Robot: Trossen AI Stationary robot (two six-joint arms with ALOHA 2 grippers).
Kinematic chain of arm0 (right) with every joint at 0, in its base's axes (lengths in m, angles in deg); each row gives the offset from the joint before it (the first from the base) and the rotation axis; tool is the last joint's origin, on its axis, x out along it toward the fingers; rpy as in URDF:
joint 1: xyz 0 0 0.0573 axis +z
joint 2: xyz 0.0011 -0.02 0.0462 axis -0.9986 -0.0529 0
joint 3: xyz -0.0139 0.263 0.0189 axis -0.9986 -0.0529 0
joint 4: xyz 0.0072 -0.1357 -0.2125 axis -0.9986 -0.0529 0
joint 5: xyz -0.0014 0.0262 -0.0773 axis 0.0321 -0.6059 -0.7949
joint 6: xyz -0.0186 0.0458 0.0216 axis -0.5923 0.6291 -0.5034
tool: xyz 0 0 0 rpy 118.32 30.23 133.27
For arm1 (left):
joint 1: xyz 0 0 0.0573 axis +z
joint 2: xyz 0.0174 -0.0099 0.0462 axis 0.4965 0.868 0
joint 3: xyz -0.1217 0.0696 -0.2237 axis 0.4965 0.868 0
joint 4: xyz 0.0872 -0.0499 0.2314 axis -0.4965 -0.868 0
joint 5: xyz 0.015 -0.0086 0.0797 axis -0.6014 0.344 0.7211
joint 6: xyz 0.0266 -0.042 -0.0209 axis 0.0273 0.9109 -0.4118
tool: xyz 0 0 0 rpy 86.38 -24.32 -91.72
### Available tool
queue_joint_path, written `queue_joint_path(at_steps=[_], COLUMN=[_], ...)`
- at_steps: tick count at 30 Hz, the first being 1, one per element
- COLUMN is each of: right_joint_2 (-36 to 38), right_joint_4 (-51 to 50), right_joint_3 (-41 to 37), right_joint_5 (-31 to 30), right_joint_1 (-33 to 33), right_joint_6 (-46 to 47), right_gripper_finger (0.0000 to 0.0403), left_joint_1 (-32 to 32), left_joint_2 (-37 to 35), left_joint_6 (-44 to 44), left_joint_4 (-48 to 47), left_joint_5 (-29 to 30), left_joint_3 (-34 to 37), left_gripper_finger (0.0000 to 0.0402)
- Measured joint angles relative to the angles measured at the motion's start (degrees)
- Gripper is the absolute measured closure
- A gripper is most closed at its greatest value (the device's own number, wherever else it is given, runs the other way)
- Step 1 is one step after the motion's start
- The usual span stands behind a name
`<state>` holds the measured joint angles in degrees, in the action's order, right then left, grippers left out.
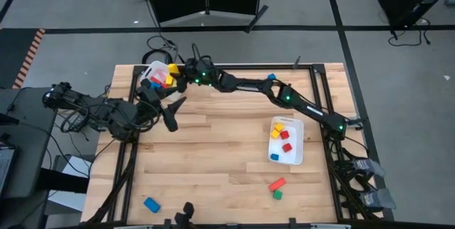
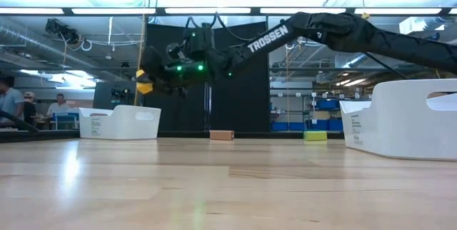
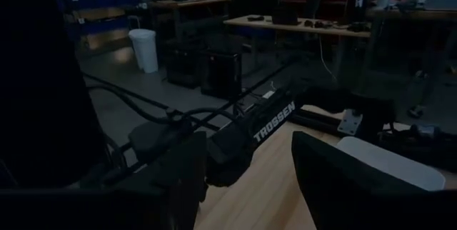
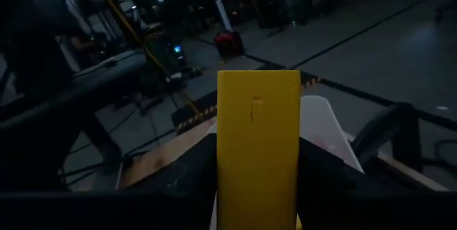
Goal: Sort blocks by size
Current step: Put the yellow rectangular block into the top white bin, then put the blue rectangular block into the top white bin
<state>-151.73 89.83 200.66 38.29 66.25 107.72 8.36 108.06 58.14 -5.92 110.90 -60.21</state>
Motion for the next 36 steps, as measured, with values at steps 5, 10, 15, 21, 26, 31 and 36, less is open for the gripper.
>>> queue_joint_path(at_steps=[5,10,15,21,26,31,36], right_joint_2=[-0.61,-0.39,2.09,8.33,13.79,24.71,40.78], right_joint_4=[-0.31,-2.97,-4.16,-8.46,-15.43,-14.47,-3.32], right_joint_3=[0.66,0.68,0.13,-1.29,-5.15,-19.21,-45.3], right_joint_5=[3.85,8.15,10.2,7.26,6.46,-1.1,-5.37], right_joint_1=[-0.32,-0.7,-0.74,1.5,3.71,5.51,6.51], right_joint_6=[0.01,0.02,-0.55,-7.53,-14.9,-17.65,-17.87], right_gripper_finger=[0.0153,0.0097,0.0119,0.0271,0.0388,0.0395,0.0395], left_joint_1=[-0.01,0.0,0.0,0.01,0.02,0.02,0.01], left_joint_2=[0.02,0.02,0.02,0.02,0.02,0.04,0.13], left_joint_6=[0.0,0.03,0.2,1.27,1.85,5.59,7.53], left_joint_4=[-0.01,0.0,0.12,-0.12,-1.5,-5.23,-7.31], left_joint_5=[0.0,0.0,0.0,0.0,0.0,-0.02,-0.02], left_joint_3=[0.0,0.0,0.0,0.0,0.0,0.0,0.0], left_gripper_finger=[0.0188,0.0188,0.0188,0.0188,0.0188,0.0188,0.0188])
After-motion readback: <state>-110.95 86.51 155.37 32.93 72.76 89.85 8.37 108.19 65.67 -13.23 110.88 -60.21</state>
